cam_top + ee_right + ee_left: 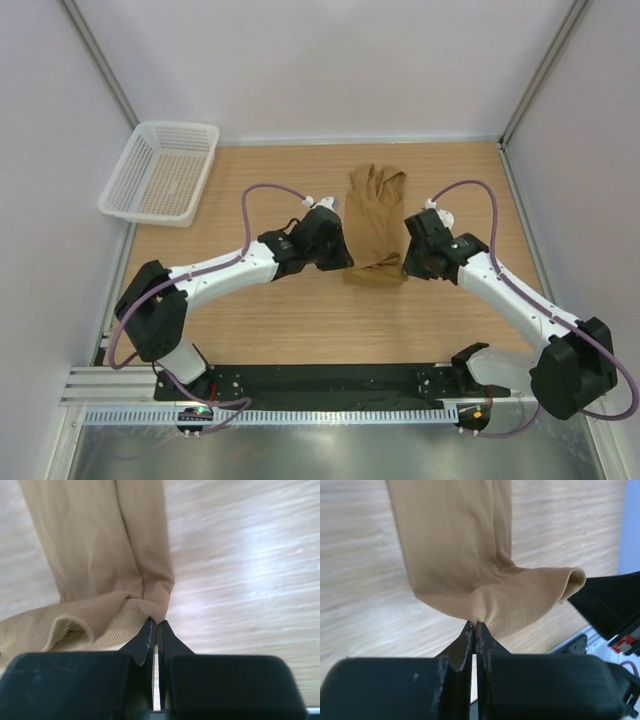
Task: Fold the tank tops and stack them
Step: Fold the tank top
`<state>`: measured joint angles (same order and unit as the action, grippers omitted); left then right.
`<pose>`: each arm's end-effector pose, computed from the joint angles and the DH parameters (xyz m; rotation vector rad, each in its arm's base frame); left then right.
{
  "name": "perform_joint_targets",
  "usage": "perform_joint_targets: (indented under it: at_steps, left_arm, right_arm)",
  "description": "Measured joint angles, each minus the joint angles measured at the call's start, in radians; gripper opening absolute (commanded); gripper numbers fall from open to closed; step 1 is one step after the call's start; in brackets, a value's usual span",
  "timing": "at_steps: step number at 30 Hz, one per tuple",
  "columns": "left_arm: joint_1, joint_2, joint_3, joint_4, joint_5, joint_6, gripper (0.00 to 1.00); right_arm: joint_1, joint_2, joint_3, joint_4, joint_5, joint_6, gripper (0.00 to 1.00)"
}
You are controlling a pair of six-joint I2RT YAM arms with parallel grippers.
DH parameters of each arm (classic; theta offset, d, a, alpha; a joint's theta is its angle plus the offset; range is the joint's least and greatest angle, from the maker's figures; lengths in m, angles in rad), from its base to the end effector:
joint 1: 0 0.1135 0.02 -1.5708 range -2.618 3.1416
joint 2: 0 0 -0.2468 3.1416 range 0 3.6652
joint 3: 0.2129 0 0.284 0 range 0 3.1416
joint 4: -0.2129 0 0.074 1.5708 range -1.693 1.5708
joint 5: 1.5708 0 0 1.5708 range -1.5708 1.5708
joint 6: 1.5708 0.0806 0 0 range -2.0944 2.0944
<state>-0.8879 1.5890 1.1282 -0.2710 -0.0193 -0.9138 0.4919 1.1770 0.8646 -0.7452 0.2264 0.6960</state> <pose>0.2630 -0.3208 0.1873 -0.0427 2.4736 -0.8500 0.2578 0.1176 0.1803 0.3407 2.5685 0.1363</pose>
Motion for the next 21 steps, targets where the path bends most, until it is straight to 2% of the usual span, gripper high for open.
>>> perform_joint_targets:
  at_steps: [6,21]
  left_arm:
    - [0.06,0.098,0.117,-0.026,0.001,0.033,0.0]
    - [0.187,0.318,0.347,-0.057,0.066,0.067,0.0]
  right_arm:
    - [-0.146,0.086,0.075,0.057,-0.051,-0.07,0.02]
    - [-0.227,0.375,0.289,0.143,-0.133,-0.15,0.02]
